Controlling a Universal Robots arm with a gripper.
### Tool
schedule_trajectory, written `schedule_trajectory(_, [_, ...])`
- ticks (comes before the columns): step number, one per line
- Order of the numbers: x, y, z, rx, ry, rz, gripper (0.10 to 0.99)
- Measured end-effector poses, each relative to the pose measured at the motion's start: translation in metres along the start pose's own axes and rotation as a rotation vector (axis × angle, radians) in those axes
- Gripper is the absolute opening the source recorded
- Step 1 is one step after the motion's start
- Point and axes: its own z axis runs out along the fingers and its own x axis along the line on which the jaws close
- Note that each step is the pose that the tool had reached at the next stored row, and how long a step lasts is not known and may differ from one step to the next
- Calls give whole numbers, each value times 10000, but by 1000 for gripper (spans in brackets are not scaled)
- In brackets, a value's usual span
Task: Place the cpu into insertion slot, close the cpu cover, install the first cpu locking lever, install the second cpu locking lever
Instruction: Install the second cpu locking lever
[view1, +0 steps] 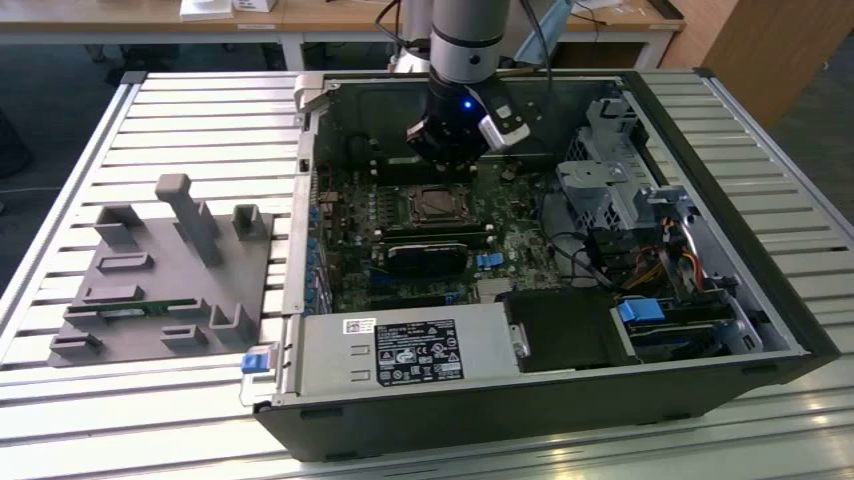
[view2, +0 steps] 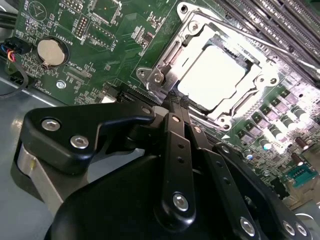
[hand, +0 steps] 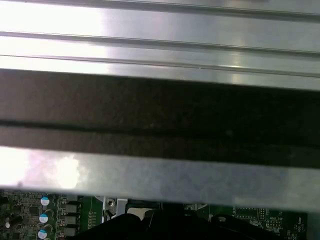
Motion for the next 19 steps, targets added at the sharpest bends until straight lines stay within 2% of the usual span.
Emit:
schedule_trajectory(14, [5,-96,-8,2,1,1,106])
schedule_trajectory(19, [5,-96,-93,-1,-1,0,106])
